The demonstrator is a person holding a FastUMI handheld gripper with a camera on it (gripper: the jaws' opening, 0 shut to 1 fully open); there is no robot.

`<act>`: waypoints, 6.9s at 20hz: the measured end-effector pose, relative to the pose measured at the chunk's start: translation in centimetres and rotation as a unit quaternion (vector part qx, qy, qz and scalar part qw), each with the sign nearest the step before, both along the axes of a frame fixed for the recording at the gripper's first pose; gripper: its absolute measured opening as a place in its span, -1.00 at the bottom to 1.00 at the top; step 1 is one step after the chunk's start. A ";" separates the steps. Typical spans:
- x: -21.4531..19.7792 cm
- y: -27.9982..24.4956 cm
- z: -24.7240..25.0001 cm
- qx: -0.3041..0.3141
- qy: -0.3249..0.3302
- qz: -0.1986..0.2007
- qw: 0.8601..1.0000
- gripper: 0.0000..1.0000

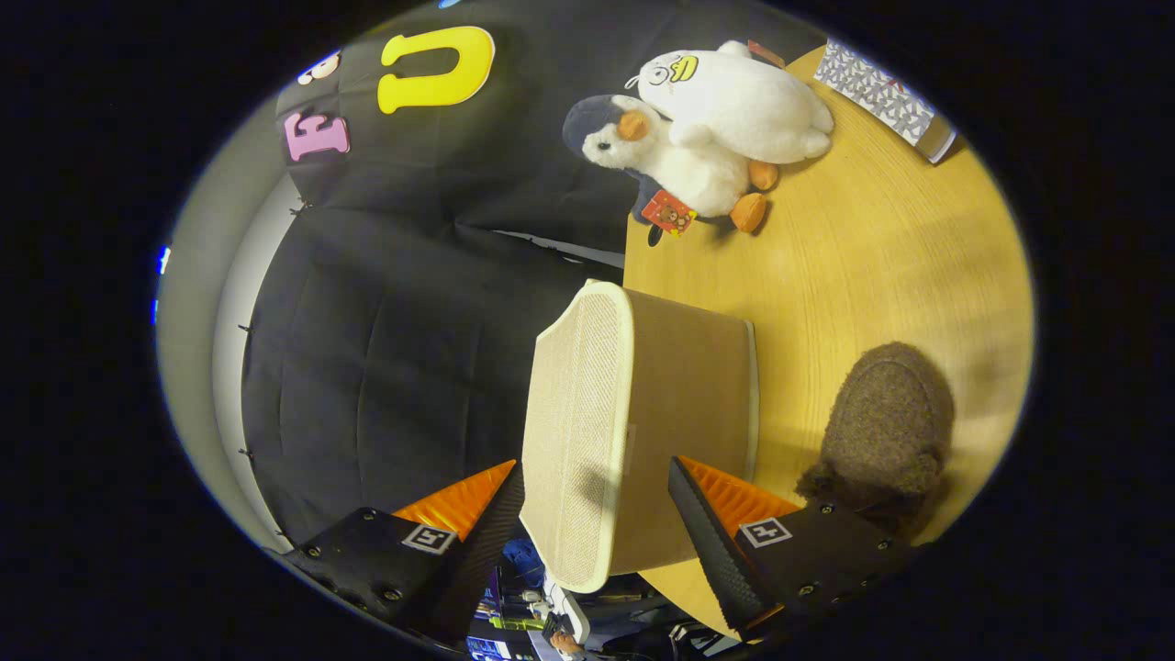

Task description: Open the storage box then place both shoes into the box .Put the left shoe in first, then the right shoe, with the right side of both shoes facing outward in a uniform manner.

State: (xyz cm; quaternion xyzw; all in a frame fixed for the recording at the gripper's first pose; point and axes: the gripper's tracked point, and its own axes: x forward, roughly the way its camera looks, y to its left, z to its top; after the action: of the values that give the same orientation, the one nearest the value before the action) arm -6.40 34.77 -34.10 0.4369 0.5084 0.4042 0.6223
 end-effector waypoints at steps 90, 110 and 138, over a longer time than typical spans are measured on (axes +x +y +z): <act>-4.1 -14.9 -6.4 -0.437 -0.200 -0.054 0.875 0.74; -3.5 -13.6 -9.3 -0.470 -0.130 -0.011 0.873 -0.99; 3.3 11.6 3.2 -0.420 -0.213 0.102 0.876 -0.99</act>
State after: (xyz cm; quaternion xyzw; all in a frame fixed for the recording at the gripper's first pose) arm -3.12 46.42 -30.93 -0.0162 0.5275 0.2976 0.7956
